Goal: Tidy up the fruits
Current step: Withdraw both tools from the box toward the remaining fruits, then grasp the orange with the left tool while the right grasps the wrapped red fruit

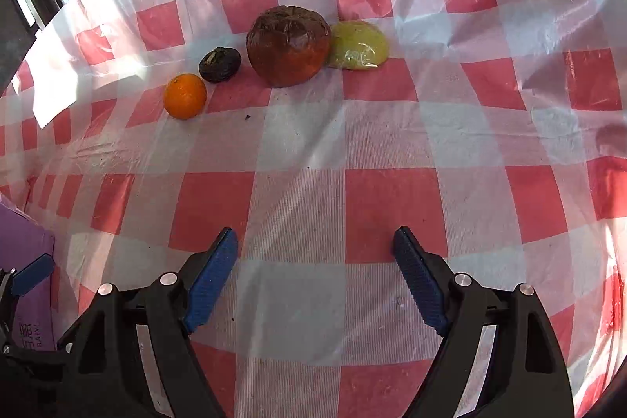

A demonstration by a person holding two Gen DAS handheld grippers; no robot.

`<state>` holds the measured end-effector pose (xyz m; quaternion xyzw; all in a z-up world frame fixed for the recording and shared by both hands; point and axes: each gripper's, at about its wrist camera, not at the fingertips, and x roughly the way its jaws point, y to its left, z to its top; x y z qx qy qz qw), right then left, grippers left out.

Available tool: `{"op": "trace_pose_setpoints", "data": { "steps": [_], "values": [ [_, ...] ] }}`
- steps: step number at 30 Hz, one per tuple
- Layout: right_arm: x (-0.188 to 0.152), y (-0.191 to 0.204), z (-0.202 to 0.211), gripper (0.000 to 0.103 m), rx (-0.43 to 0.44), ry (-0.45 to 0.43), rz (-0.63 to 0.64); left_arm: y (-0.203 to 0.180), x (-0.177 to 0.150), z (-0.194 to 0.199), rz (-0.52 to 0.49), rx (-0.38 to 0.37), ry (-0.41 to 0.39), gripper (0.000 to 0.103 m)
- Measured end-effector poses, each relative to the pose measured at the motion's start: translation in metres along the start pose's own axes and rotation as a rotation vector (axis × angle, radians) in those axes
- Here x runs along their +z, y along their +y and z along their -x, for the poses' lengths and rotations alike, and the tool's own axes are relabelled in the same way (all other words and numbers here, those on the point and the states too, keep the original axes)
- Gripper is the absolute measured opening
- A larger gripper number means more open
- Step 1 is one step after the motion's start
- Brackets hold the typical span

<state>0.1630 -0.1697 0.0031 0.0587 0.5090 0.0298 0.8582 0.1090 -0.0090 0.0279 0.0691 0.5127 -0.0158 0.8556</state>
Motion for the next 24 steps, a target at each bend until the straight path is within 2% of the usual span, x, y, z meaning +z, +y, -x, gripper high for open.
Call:
{"op": "trace_pose_setpoints", "data": {
  "steps": [6,11,13,15,16,18,24],
  "values": [
    [0.068,0.011,-0.041,0.081,0.011,-0.030,0.050,-0.010,0.018,-0.016,-0.015,0.034,-0.013,0.099],
    [0.097,0.024,-0.060,0.083,0.010,-0.039,0.090,-0.015,0.036,-0.031,0.003,0.039,-0.025,0.099],
    [0.100,0.026,-0.062,0.081,0.000,-0.053,0.105,-0.016,0.044,-0.037,0.013,0.030,-0.030,0.099],
    [0.101,0.021,-0.060,0.067,-0.008,-0.080,0.098,-0.019,0.055,-0.045,0.010,0.021,-0.039,0.099],
    [0.101,0.016,-0.058,0.061,0.022,-0.085,0.083,-0.021,0.061,-0.049,0.005,0.017,-0.046,0.099],
    [0.098,0.002,-0.052,0.061,0.059,-0.090,0.043,-0.025,0.073,-0.057,-0.008,0.013,-0.061,0.099],
    [0.064,-0.035,-0.026,0.061,0.042,-0.102,-0.028,-0.036,0.114,-0.078,-0.018,-0.021,-0.104,0.099]
  ]
}}
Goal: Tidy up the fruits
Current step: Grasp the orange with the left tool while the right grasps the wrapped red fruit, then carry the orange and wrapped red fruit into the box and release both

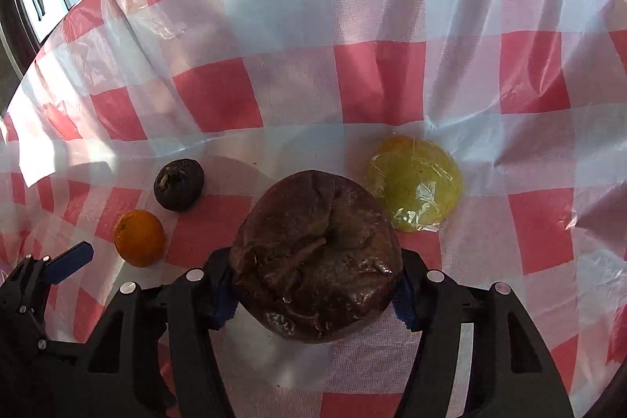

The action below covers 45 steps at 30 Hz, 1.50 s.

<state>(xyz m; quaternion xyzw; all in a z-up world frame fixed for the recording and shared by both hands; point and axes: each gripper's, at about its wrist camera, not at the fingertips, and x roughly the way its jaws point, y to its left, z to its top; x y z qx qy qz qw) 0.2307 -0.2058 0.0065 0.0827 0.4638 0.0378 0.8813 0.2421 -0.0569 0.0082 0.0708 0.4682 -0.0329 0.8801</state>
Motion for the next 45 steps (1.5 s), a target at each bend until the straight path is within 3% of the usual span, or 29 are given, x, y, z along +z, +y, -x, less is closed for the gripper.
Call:
{"op": "trace_pose_setpoints", "data": {
  "steps": [1,3,5,7,8,14,19,26,31,36,41,45],
  "values": [
    [-0.005,-0.007,0.006,0.061,0.002,-0.004,-0.030,-0.001,0.006,-0.005,-0.003,0.003,-0.003,0.100],
    [-0.018,-0.017,0.018,0.061,-0.023,-0.003,-0.054,0.000,0.015,-0.009,0.020,-0.055,-0.024,0.087],
    [-0.031,-0.022,0.028,0.061,-0.041,-0.008,-0.056,-0.002,0.021,-0.008,0.020,-0.064,-0.049,0.058],
    [-0.043,-0.019,0.036,0.061,-0.064,-0.018,-0.041,-0.008,0.022,-0.004,-0.015,-0.082,-0.057,0.040],
    [-0.047,-0.015,0.037,0.061,-0.082,-0.024,-0.023,-0.011,0.021,-0.001,-0.022,-0.082,-0.054,0.037],
    [-0.063,-0.008,0.040,0.061,-0.137,-0.032,0.029,-0.009,-0.011,0.037,0.006,-0.111,-0.038,0.035],
    [-0.062,-0.008,0.041,0.062,-0.146,-0.030,0.036,0.002,-0.055,0.081,0.028,-0.180,0.007,0.035],
    [-0.061,-0.007,0.040,0.061,-0.161,-0.031,0.048,0.002,-0.128,0.132,-0.023,-0.330,0.096,0.035],
    [-0.068,0.000,0.053,0.060,-0.159,0.020,-0.047,0.003,-0.165,0.169,-0.097,-0.390,0.116,0.035],
    [-0.117,0.024,0.100,0.060,-0.123,0.040,-0.150,0.035,-0.179,0.206,-0.136,-0.354,0.033,0.035],
    [-0.184,0.057,0.149,0.060,-0.087,0.101,-0.148,0.077,-0.166,0.243,-0.141,-0.348,-0.080,0.035],
    [-0.226,0.083,0.179,0.060,-0.063,0.145,-0.147,0.099,-0.173,0.261,-0.138,-0.371,-0.100,0.035]
  ]
}}
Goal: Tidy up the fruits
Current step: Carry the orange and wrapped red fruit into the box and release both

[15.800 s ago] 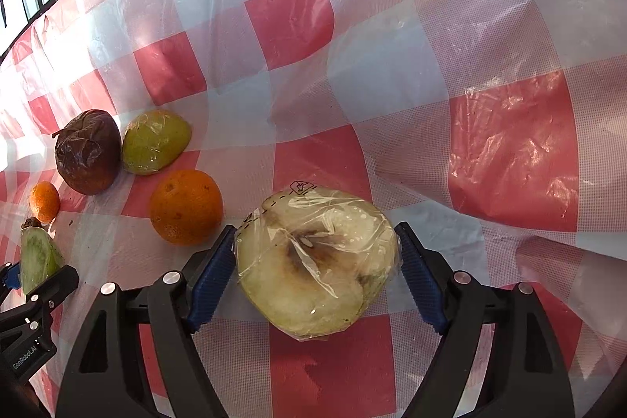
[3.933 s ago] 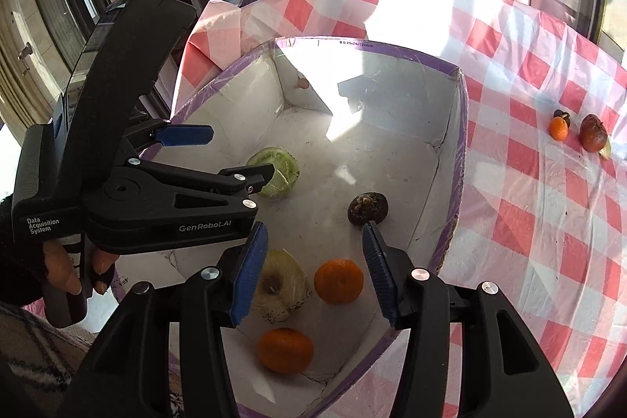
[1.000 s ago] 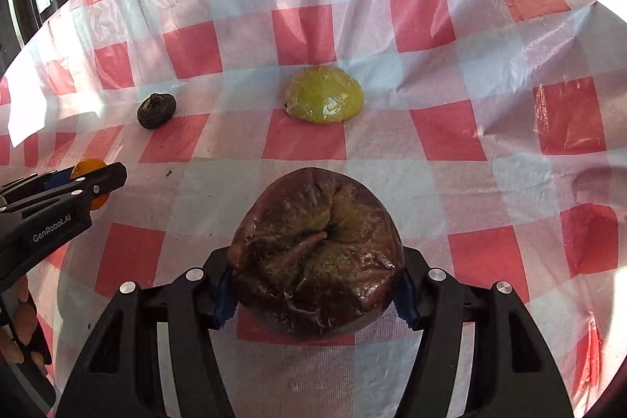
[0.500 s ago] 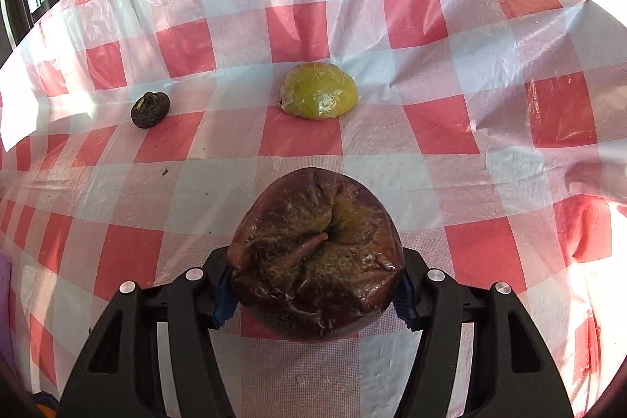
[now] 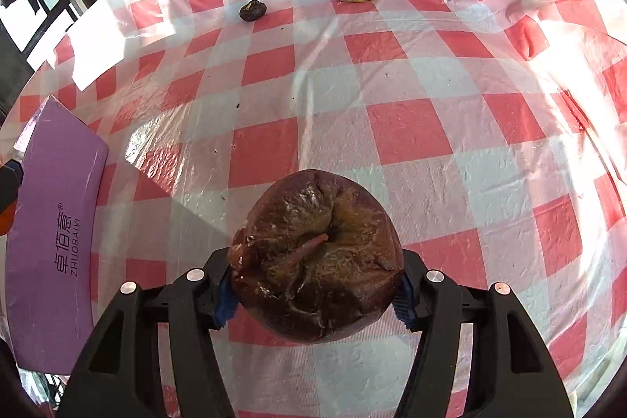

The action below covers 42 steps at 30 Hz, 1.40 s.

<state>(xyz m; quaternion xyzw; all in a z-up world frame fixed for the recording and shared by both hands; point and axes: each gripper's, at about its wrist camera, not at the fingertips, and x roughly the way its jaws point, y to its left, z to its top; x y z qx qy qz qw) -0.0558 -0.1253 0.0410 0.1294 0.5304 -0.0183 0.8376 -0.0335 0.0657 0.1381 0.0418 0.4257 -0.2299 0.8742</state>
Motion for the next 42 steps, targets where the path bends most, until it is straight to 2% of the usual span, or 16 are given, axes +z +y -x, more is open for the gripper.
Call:
{"op": "trace_pose_setpoints", "data": {
  "steps": [3,6,10,13,16,21,28,35,42],
  "values": [
    [-0.021,0.007,0.008,0.060,0.003,0.015,-0.043,0.001,-0.009,0.009,-0.021,-0.021,0.006,0.035],
    [-0.023,0.017,0.015,0.060,-0.011,-0.005,-0.038,0.004,-0.009,0.022,-0.050,-0.026,-0.026,0.035],
    [-0.009,0.036,0.032,0.060,0.012,-0.082,-0.030,0.013,-0.016,0.045,-0.096,0.020,-0.064,0.035],
    [-0.002,0.061,0.042,0.060,0.046,-0.121,0.005,0.038,-0.023,0.056,-0.042,0.064,-0.057,0.035],
    [-0.002,0.093,0.052,0.060,0.086,-0.143,0.079,0.064,-0.027,0.068,0.010,0.118,-0.065,0.035],
    [-0.013,0.148,0.065,0.060,0.146,-0.163,0.244,0.094,-0.037,0.087,0.041,0.200,-0.080,0.035],
    [-0.025,0.204,0.077,0.060,0.204,-0.183,0.436,0.127,-0.060,0.098,0.065,0.283,-0.047,0.036],
    [-0.040,0.247,0.083,0.060,0.247,-0.188,0.612,0.156,-0.083,0.097,0.137,0.350,0.021,0.036],
    [-0.061,0.277,0.079,0.060,0.280,-0.148,0.765,0.175,-0.106,0.089,0.204,0.385,0.101,0.036]
  ]
}}
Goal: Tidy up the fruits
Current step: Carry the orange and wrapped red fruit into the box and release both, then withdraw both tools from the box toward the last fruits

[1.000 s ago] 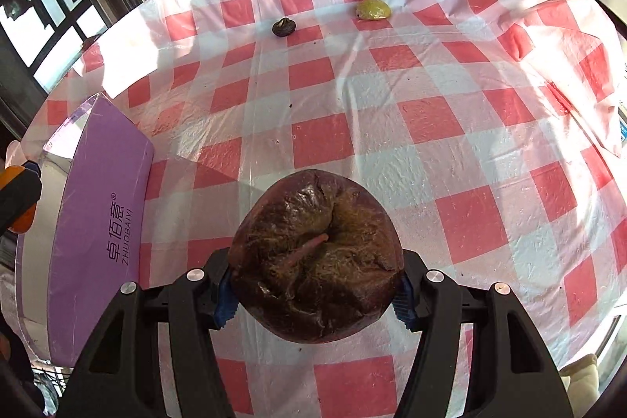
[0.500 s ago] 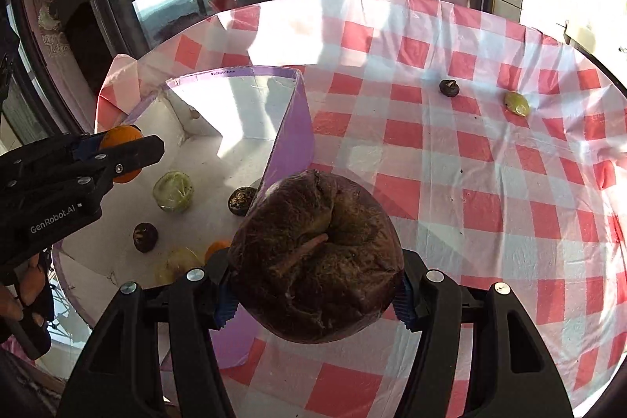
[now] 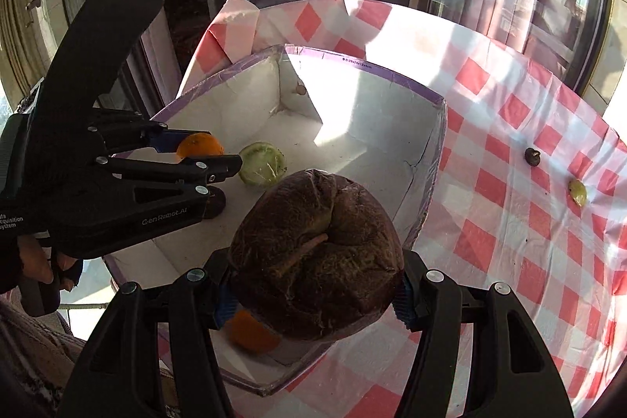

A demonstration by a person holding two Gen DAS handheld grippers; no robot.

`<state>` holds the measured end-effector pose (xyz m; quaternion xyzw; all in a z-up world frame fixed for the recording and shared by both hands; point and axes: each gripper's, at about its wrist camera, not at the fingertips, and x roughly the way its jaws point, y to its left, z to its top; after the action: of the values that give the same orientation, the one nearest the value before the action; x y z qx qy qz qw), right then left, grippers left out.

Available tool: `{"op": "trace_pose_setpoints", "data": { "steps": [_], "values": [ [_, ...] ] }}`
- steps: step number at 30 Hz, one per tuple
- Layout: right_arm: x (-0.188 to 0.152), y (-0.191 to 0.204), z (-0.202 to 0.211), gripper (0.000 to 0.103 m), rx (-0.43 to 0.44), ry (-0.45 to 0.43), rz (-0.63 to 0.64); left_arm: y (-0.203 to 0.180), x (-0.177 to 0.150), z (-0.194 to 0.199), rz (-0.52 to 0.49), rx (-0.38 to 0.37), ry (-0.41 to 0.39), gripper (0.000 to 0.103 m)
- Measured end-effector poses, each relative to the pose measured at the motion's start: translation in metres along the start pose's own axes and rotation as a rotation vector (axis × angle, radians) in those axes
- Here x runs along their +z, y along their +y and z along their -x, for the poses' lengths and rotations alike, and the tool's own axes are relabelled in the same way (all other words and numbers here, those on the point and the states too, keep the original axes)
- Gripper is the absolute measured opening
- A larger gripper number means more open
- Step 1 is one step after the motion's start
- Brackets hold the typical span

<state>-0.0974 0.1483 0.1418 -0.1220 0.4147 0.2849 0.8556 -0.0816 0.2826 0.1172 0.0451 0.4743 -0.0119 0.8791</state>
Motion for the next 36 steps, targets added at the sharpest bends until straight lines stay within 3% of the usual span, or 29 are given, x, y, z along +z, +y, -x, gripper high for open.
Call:
{"op": "trace_pose_setpoints", "data": {
  "steps": [24,29,36],
  "values": [
    [-0.005,0.018,-0.035,0.061,0.043,0.155,0.071,0.026,-0.018,-0.030,0.078,0.017,0.130,0.037],
    [-0.005,0.019,-0.037,0.062,0.047,0.162,0.070,0.026,-0.016,-0.029,0.078,0.011,0.124,0.054],
    [-0.002,0.010,-0.032,0.066,0.047,0.121,0.010,0.016,-0.013,-0.030,0.018,0.026,0.125,0.067]
  ]
}}
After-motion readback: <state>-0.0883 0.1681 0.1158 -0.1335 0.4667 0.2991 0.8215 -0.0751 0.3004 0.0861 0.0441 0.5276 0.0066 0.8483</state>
